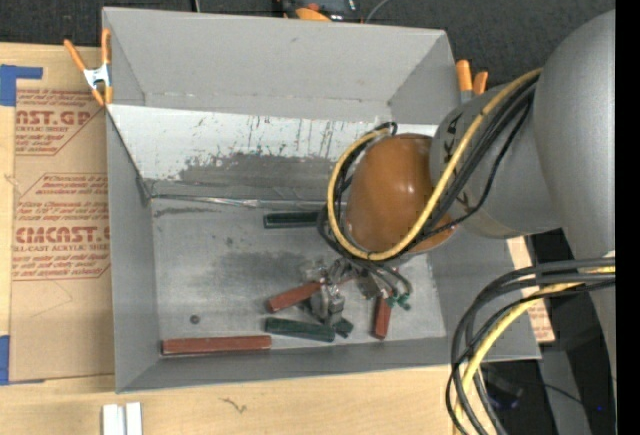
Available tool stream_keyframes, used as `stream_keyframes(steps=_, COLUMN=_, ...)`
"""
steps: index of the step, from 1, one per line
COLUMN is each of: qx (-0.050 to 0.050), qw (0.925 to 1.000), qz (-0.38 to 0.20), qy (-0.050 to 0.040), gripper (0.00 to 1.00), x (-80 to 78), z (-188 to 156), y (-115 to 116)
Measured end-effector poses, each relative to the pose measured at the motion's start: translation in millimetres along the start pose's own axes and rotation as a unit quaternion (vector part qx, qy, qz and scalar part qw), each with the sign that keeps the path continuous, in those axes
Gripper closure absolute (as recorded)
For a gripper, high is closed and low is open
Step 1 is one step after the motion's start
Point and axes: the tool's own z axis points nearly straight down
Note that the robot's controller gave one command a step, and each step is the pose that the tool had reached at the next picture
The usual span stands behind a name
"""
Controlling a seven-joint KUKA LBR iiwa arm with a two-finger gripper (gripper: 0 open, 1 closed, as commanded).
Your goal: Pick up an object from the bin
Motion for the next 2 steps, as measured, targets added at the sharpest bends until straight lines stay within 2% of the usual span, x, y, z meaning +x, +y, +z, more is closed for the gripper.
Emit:
stream_keyframes(steps=1, qx=0.001, qw=0.9982, qz=-0.060, qy=-0.0005, gripper=1.00, x=0.5, z=-147, y=-27)
stream_keyframes(steps=2, qx=0.000, qw=0.9842, qz=-0.177, qy=0.0010, gripper=1.00, x=-14.9, z=-177, y=-15)
